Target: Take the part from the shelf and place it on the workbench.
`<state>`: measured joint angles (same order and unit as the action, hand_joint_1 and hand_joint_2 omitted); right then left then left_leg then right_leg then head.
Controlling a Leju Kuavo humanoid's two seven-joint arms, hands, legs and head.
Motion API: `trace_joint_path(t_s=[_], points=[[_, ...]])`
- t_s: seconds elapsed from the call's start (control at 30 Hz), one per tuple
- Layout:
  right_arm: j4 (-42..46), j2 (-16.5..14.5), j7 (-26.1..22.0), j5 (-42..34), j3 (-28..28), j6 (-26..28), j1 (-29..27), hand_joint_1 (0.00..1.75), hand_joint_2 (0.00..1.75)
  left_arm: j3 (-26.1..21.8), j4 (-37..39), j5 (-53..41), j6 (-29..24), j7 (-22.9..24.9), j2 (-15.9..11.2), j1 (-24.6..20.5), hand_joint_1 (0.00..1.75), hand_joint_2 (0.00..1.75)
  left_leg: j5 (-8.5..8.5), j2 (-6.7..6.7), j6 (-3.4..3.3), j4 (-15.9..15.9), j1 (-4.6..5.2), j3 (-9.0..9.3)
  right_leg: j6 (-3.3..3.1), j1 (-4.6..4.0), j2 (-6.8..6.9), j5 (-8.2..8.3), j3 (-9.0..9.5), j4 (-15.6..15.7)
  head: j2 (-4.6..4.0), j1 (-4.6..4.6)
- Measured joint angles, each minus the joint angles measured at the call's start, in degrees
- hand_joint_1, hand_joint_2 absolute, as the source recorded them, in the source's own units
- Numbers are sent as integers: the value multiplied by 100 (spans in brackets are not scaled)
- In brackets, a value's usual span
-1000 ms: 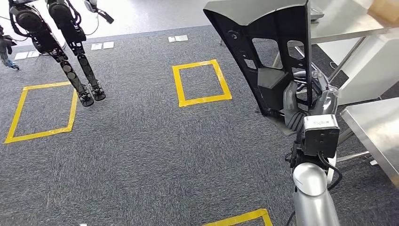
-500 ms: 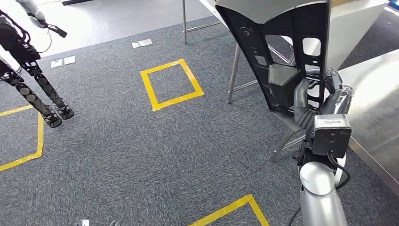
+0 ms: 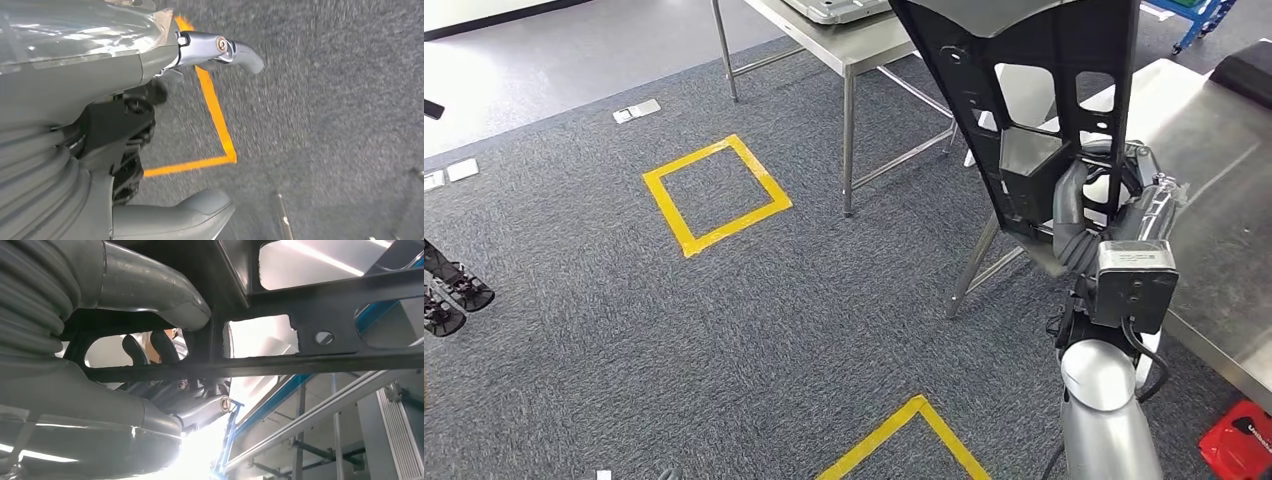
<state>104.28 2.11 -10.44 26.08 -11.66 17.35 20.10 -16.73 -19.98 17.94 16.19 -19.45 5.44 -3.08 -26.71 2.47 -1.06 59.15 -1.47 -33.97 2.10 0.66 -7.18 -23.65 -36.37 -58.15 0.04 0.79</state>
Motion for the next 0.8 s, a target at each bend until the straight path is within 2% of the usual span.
trace_joint_path(t_s=[0.03,0.1,0.17,0.2,0.23,0.27,0.3,0.33,0.37,0.4,0.43,0.47,0.5,0.53,0.57,0.6,0.63,0.67,0.7,0.73,0.77,0.8], points=[[0,0,-5,2,2,5,0,175,175,-1,-3,-40,-45,0,2,-9,0,175,23,-68,-52,-33,0,16,13,0,113,-58,-68,-117,0,10],[0,-2,-16,4,3,13,0,175,175,-3,-6,-75,-96,0,-1,-12,0,175,44,-204,-122,-71,9,33,-5,0,451,-320,-356,-694,0,33],[-2,-1,-26,5,3,14,-15,175,175,-7,-7,-92,-115,1,-5,0,0,175,36,-356,-139,-72,30,30,3,13,609,-602,-732,-1452,0,43],[-2,0,-28,6,3,14,-29,175,175,-8,-7,-97,-119,2,-5,4,0,175,30,-436,-139,-71,37,28,32,27,636,-644,-812,-1621,0,43],[-3,1,-29,7,3,14,-42,175,175,-9,-7,-101,-119,2,-5,4,0,175,23,-517,-134,-71,40,28,75,42,665,-608,-780,-1574,0,43],[-3,0,-31,7,3,14,-48,175,175,-10,-7,-102,-120,2,-4,3,0,175,14,-590,-121,-70,38,33,125,57,732,-491,-605,-1259,0,44],[-3,-1,-32,7,3,14,-50,175,175,-10,-7,-102,-120,2,-3,1,0,175,2,-661,-101,-67,43,46,167,67,885,-352,-351,-809,0,46],[-3,-1,-34,7,2,14,-46,175,175,-12,-7,-102,-120,2,-5,3,0,175,-18,-722,-71,-61,57,60,182,51,1050,-233,-121,-415,0,48],[-3,-3,-37,7,1,14,-45,175,175,-14,-7,-102,-120,2,-7,4,0,175,-40,-777,-36,-57,73,81,164,28,1175,-148,44,-130,0,44],[-3,-4,-38,7,0,16,-44,175,175,-15,-7,-102,-120,2,-8,4,0,175,-63,-837,-1,-56,90,106,124,2,1233,-110,119,-1,0,40],[-3,-3,-39,7,1,18,-44,175,175,-16,-7,-102,-120,2,-8,2,0,175,-81,-906,34,-67,94,134,72,-33,1182,-97,119,9,0,34],[-2,0,-40,7,2,21,-44,175,175,-16,-7,-102,-120,2,-4,-7,0,175,-98,-980,69,-80,87,166,16,-32,1090,-86,119,22,0,29],[2,2,-42,8,4,24,-44,175,175,-16,-7,-103,-120,2,-2,-21,0,175,-128,-971,106,-72,67,187,-29,-7,1004,-76,131,37,0,23],[7,4,-43,8,7,27,-37,175,175,-16,-8,-104,-120,2,1,-34,0,175,-198,-859,138,4,47,172,-72,21,923,-66,145,53,0,12],[11,-1,-45,9,8,30,-29,175,175,-16,-8,-106,-120,2,3,-43,0,175,-324,-686,162,200,33,92,-119,54,847,-55,163,69,0,-3],[14,-7,-46,10,8,32,-24,175,175,-16,-8,-108,-120,2,4,-44,0,175,-494,-477,173,511,23,-56,-156,71,772,-50,171,73,0,-21],[13,-13,-47,10,7,33,-18,175,175,-18,-7,-110,-120,2,5,-33,0,175,-679,-333,175,901,24,-257,-187,60,696,-50,171,73,0,-30],[11,-18,-47,11,5,33,-20,175,175,-21,-7,-111,-121,2,5,-19,0,175,-821,-267,173,1277,26,-467,-208,45,612,-52,171,72,0,-35],[10,-20,-47,11,4,33,-24,175,175,-24,-7,-111,-122,2,3,-4,0,175,-867,-241,168,1520,27,-624,-215,34,523,-52,173,70,0,-37],[9,-21,-47,11,3,33,-28,175,175,-26,-7,-111,-123,2,2,5,0,175,-800,-230,158,1567,27,-692,-216,27,432,-53,180,68,0,-38],[8,-21,-47,12,3,33,-30,175,175,-27,-7,-110,-122,2,1,7,0,175,-625,-212,143,1390,25,-649,-215,25,341,-54,191,66,0,-39],[8,-21,-47,12,3,33,-30,175,175,-29,-7,-96,-103,2,-1,5,0,175,-381,-131,126,1025,17,-508,-213,28,256,-55,205,65,0,-39]])
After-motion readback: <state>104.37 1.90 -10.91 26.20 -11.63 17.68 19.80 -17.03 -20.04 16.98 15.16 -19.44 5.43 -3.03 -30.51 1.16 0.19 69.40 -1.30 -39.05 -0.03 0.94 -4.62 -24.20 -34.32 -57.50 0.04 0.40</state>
